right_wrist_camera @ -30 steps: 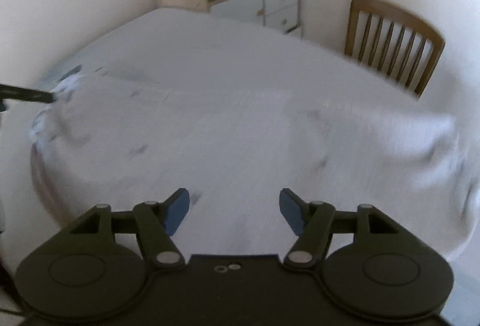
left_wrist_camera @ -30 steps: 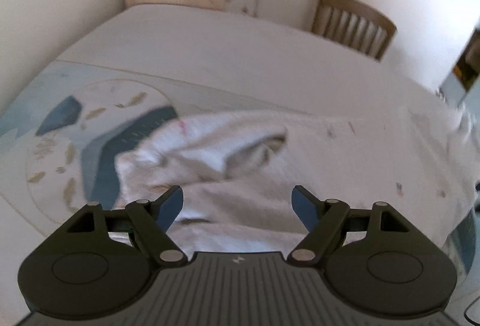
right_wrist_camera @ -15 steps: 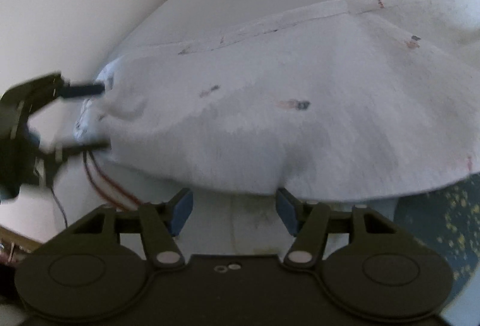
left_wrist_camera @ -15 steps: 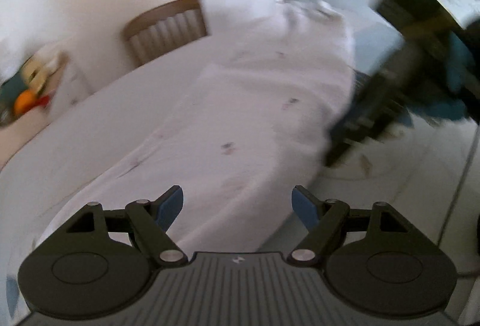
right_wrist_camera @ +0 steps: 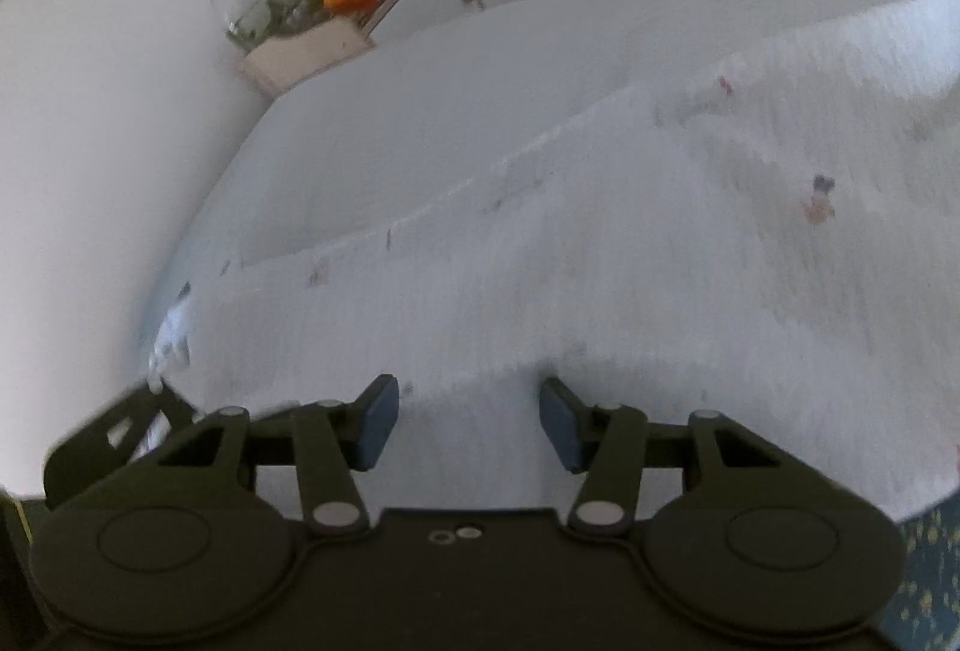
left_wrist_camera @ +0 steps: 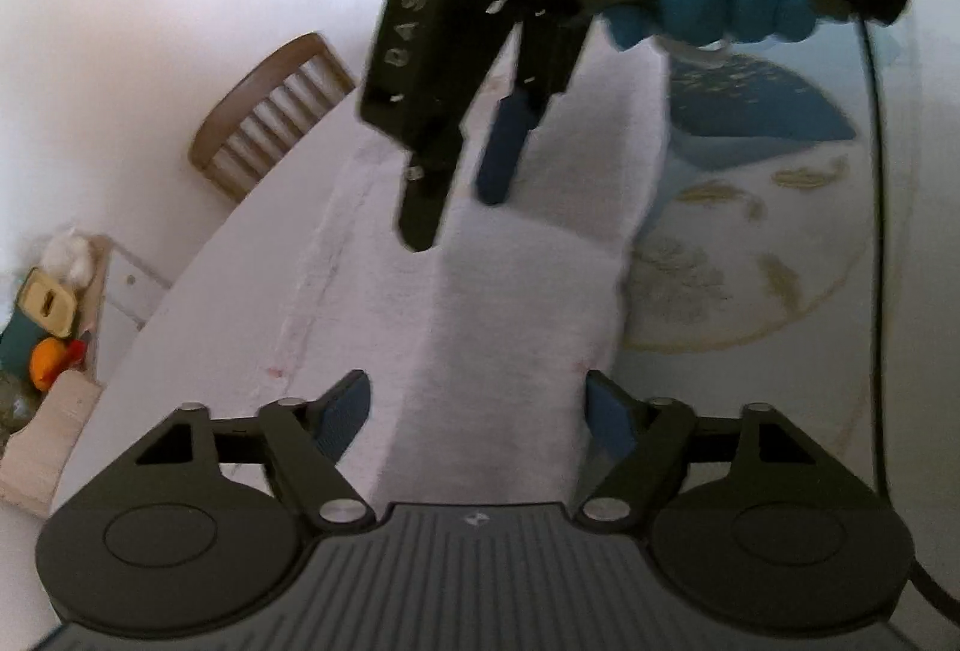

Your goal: Fold clothes

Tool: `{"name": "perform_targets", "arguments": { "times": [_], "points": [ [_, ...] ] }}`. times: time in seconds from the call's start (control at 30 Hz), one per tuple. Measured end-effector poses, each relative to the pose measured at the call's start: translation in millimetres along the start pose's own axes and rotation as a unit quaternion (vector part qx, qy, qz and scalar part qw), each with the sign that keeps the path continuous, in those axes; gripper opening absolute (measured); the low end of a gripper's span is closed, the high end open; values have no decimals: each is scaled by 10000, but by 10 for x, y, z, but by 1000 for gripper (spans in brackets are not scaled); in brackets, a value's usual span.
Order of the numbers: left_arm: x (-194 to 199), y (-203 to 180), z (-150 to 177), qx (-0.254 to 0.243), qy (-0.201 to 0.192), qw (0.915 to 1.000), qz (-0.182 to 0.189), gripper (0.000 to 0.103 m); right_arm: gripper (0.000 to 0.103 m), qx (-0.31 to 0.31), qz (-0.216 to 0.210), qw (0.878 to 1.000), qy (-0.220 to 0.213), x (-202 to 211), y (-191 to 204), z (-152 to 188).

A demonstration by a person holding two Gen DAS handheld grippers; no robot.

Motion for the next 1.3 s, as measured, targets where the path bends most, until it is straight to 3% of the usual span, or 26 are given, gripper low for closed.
{"name": "perform_targets", "arguments": {
  "times": [0.07, 0.1, 0.2, 0.3, 0.33, 0.4, 0.5, 0.57, 0.67, 0.87, 1.03, 1.2, 1.3],
  "points": [
    [-94, 84, -40, 168, 84, 9998, 73, 48, 103, 14, 34, 10000, 30, -29, -7, -28],
    [-127, 120, -53, 381, 152, 9989, 217, 34, 103, 35, 44, 10000, 3, -13, 2, -30],
    [-218, 302, -118, 1180, 350, 9909, 546, 29, 103, 236, -33, 9997, -105, 158, 49, 21],
    [-296, 583, -166, 2240, 512, 9682, 988, 29, 103, 848, -259, 9959, -182, 423, 173, 165],
    [-335, 685, -172, 2588, 587, 9572, 1154, 29, 103, 1145, -322, 9928, -169, 502, 228, 234],
    [-399, 838, -167, 2986, 641, 9443, 1226, 29, 103, 1912, -336, 9810, 32, 570, 348, 454],
    [-492, 965, -158, 3306, 743, 9314, 1331, 29, 103, 2675, 51, 9626, 417, 462, 362, 734],
    [-492, 1030, -128, 3523, 830, 9209, 1448, 31, 103, 2734, 397, 9600, 448, 353, 250, 775],
    [-499, 1054, -85, 3713, 888, 9111, 1557, 31, 103, 2347, 440, 9704, 374, 229, 108, 704],
    [-350, 1157, -53, 3911, 885, 9017, 1617, 32, 103, 2036, 463, 9779, 77, 52, -54, 395],
    [10, 1423, 78, 4185, 642, 8922, 1575, 65, 103, 2010, -60, 9794, 165, -89, 24, 354],
    [281, 2002, 497, 4693, 516, 8755, 1031, 65, 103, 2194, -645, 9732, 253, -164, 217, 323],
    [282, 2287, 861, 5046, 660, 8588, 592, 65, 103, 2393, -854, 9667, 315, -235, 362, 294]
  ]
}}
Point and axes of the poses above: each gripper's, at about its wrist camera, not at the fingertips, and x roughly against the way its jaws point, y to its left, z to its underside, the point moved 9 cm from there along -x, roughly the way its jaws point, and after that the axes turned 14 degrees about x, right-handed, at the moved point
